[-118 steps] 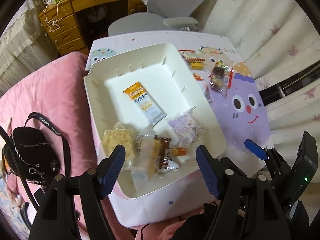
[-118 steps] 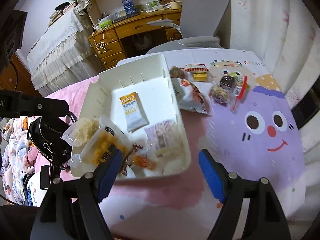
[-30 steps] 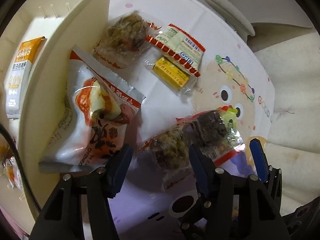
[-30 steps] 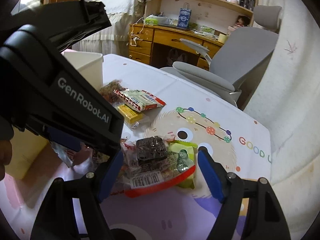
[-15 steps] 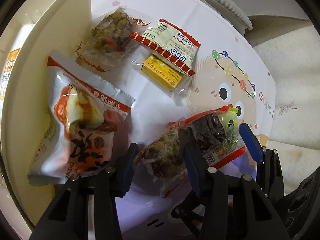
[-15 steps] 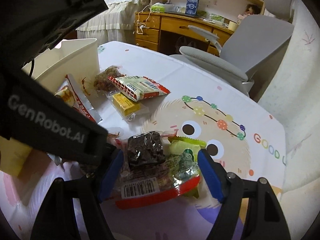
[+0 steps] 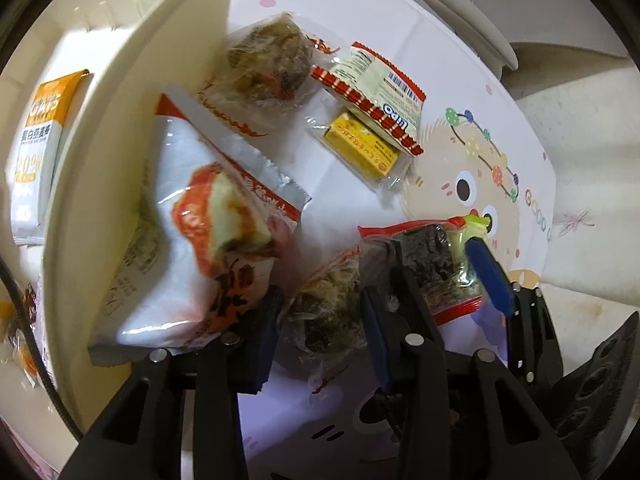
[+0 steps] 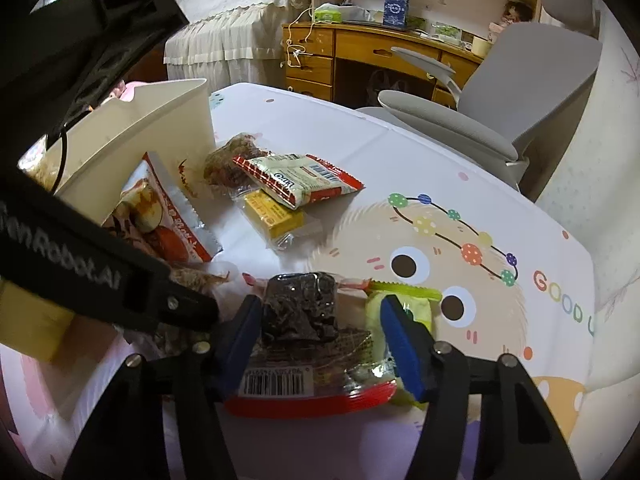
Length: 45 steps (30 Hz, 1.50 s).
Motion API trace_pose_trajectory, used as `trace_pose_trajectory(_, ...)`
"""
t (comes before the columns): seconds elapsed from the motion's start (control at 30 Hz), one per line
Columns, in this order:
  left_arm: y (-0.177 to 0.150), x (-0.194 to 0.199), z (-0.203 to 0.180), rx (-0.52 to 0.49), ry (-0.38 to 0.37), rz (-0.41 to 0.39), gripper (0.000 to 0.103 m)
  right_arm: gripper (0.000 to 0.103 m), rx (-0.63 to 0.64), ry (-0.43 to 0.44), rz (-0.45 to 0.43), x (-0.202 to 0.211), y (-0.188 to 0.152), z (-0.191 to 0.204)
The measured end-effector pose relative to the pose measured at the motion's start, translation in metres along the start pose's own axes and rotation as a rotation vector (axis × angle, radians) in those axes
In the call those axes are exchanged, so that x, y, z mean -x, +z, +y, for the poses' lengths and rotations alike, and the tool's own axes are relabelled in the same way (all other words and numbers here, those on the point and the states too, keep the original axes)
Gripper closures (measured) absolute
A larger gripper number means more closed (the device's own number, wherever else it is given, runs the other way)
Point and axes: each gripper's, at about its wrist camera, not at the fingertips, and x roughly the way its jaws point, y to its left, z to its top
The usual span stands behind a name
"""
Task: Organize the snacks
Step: 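Grasp the clear nut-cluster bag with left tool while right tool grasps red-edged dark snack bag, then carry the nut-cluster bag into the tray and open left tool while right tool holds dark snack bag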
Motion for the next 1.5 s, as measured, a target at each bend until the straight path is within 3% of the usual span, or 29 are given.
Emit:
trace_pose_trajectory(0.3,-0.007,0.008,0.006,0.014,-0.011,-0.002,0.068,0.049,0.027,0.049,0.061,-0.004,0.000,0.007)
trace_pose_trajectory(0.37,-0.009,0.011,0.008,0.015,-0.013,-0.005,0.068,0.052,0.028,0.061,0.073,-0.003,0.000,0.008)
trace_pose_trajectory(0.4,-0.010,0.012,0.008,0.016,-0.012,-0.006,0.069,0.059,0.028,0.067,0.075,-0.003,0.001,0.008)
trace_pose_trajectory(0.57,-0.014,0.021,0.012,0.024,-0.007,-0.015,0.069,0.061,0.044,0.064,0.120,-0.003,0.002,0.014)
trace_pose_trajectory(0.83,-0.028,0.042,0.019,0.023,-0.023,-0.048,0.069,0.061,-0.063,0.062,0.175,0.005,-0.002,0.006)
trace_pose_trajectory(1.17,-0.061,0.079,0.026,-0.010,-0.067,-0.115,0.069,0.061,-0.114,0.056,0.193,0.040,-0.020,0.018)
trace_pose_trajectory(1.5,-0.115,0.132,0.045,-0.060,-0.138,-0.207,0.069,0.061,-0.155,0.076,0.141,0.102,-0.031,0.049)
